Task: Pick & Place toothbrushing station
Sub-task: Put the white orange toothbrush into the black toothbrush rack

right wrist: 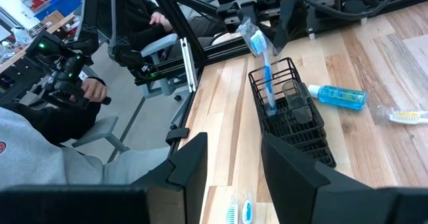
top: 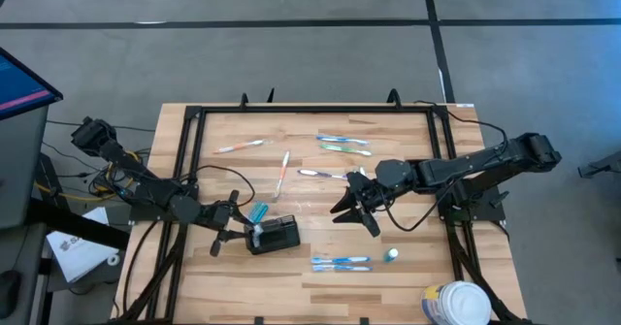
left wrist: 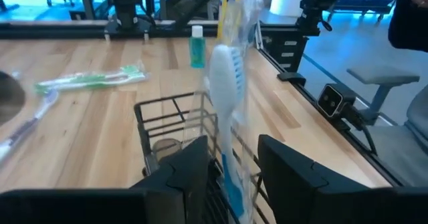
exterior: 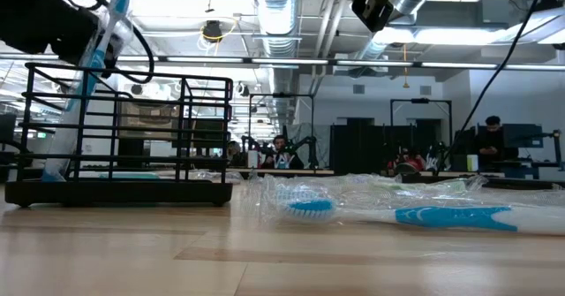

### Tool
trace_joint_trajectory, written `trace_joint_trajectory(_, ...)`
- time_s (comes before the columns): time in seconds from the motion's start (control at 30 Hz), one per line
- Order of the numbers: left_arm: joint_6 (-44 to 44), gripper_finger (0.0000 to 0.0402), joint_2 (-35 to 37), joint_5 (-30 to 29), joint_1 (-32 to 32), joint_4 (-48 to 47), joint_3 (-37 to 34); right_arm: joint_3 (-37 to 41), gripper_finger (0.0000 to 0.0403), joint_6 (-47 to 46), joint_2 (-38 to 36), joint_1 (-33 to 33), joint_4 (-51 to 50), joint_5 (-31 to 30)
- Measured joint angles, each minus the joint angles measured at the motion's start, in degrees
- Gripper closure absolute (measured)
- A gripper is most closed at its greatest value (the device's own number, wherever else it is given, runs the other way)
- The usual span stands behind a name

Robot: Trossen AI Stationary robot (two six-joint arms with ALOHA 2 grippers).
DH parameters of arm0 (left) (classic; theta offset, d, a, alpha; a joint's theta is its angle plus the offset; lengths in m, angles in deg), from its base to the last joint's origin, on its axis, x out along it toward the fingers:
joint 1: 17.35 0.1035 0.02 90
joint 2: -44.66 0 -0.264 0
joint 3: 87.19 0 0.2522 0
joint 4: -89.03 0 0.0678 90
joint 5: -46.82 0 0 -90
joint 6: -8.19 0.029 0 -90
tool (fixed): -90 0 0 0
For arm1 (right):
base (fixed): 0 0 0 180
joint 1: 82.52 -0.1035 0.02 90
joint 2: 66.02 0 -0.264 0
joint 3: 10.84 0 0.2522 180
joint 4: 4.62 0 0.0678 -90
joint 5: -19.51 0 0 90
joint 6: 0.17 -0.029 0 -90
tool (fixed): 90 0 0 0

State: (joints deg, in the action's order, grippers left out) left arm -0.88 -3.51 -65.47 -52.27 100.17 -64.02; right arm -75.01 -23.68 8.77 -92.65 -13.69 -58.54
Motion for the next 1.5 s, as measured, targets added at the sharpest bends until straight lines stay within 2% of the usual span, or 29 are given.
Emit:
trace_joint_trajectory(0.3, 0.1, 0.0275, 0.3, -7.6, 0.0, -0.1, 0.0, 0.0, 0.0272, 0.1, 0.0, 0.0, 0.0, 0.0)
trace_joint_trajectory(0.57, -0.1, 0.0275, 1.0, -8.3, 0.0, 0.0, 0.0, 0.0, 0.0272, 0.1, 0.0, 0.0, 0.0, 0.0)
trace_joint_trajectory(0.67, 1.1, 0.0275, 2.5, -10.4, 0.0, -0.1, 0.0, 0.0, 0.0272, 0.1, 0.0, 0.0, 0.0, 0.0)
trace_joint_trajectory(0.73, 1.7, 0.0275, 3.5, -13.5, 0.0, 0.0, 0.0, 0.0, 0.0272, 0.1, 0.0, 0.0, 0.0, 0.0)
trace_joint_trajectory(0.87, 2.1, 0.0275, 5.1, -24.5, 0.3, -0.3, 0.0, 0.0, 0.0272, 0.1, 0.0, 0.0, 0.0, 0.0)
trace_joint_trajectory(0.93, 2.8, 0.0275, 5.8, -26.9, 1.4, -0.4, 0.0, 0.0, 0.0272, 0.1, 0.0, 0.0, 0.0, 0.0)
trace_joint_trajectory(1.03, 2.8, 0.0275, 6.7, -25.9, 4.9, -0.5, 0.0, 0.0, 0.0272, 0.1, 0.0, 0.0, 0.0, 0.0)
trace_joint_trajectory(1.27, -0.3, 0.0275, 6.9, -17.6, 18.1, -5.7, 0.0, 0.0, 0.0272, 1.5, 0.0, 0.1, 0.0, 0.0)
trace_joint_trajectory(1.4, -3.2, 0.0275, 6.9, -11.1, 28.1, -11.4, 0.0, 0.0, 0.0272, 1.6, 0.0, 0.1, 0.0, 0.0)
trace_joint_trajectory(1.5, -3.7, 0.0275, 6.9, -4.0, 36.5, -14.1, 0.0, 0.0, 0.0272, 1.6, 0.0, 0.1, 0.0, 0.0)
